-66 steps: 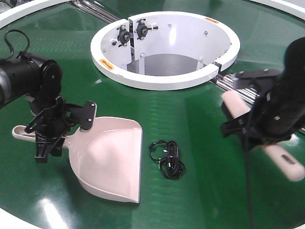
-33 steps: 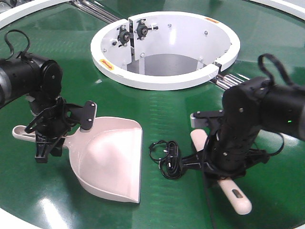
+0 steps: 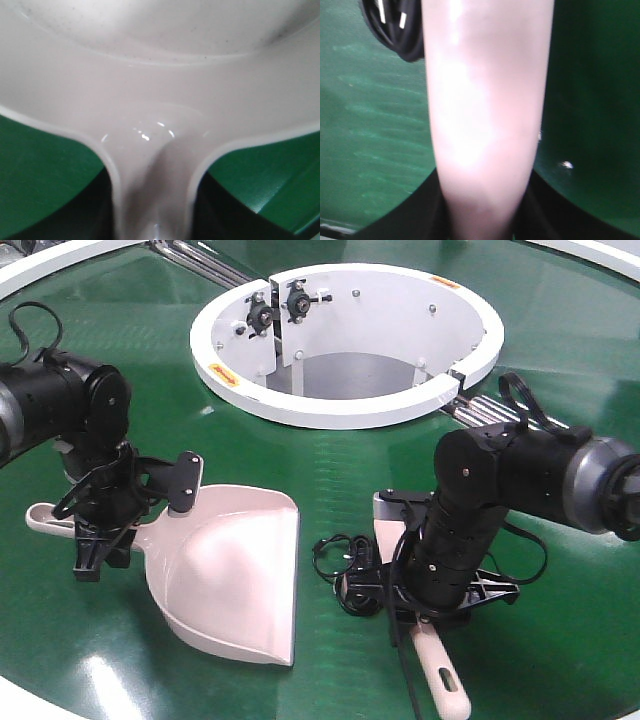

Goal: Clean and inspect green conveyor with broom and dustpan
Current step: 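Sweep the black cable into the dustpan with the right-held brush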

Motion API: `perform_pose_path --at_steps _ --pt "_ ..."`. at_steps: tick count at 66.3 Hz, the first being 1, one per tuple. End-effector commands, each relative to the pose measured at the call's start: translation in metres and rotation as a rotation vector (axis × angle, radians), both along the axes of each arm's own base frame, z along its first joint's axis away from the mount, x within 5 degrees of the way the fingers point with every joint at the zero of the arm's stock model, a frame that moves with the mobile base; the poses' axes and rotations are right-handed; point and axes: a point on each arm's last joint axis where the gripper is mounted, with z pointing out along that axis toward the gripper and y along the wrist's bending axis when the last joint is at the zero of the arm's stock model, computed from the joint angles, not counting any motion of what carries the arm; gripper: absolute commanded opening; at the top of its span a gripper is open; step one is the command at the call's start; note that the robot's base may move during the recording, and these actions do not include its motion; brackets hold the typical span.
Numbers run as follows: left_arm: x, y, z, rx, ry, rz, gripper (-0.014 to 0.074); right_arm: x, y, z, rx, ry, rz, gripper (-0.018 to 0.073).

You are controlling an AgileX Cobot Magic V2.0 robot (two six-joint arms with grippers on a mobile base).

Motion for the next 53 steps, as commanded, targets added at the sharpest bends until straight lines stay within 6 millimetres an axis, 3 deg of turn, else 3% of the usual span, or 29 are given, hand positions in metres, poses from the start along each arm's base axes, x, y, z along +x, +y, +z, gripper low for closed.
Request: perform_pose_path --at_steps 1,18,38,53 --pt "-0.002 -0.001 0.024 -0.014 -0.062 0.003 -0.0006 0.004 0.006 0.015 0.057 -0.036 0.002 -0.0005" --pt "-0.002 -0.001 0.024 -0.014 -0.062 0.003 -0.0006 0.009 0.037 0.006 0.059 -0.011 0.077 -0.0005" --pt "-0.002 -0.001 0.024 -0.014 -0.062 0.003 -0.0006 0.027 0.102 0.005 0.089 0.024 0.202 -0.0005" --pt "-0.002 -0.001 0.024 -0.014 -0.062 0.003 -0.0006 0.034 0.148 0.021 0.157 -0.026 0.299 -0.0005"
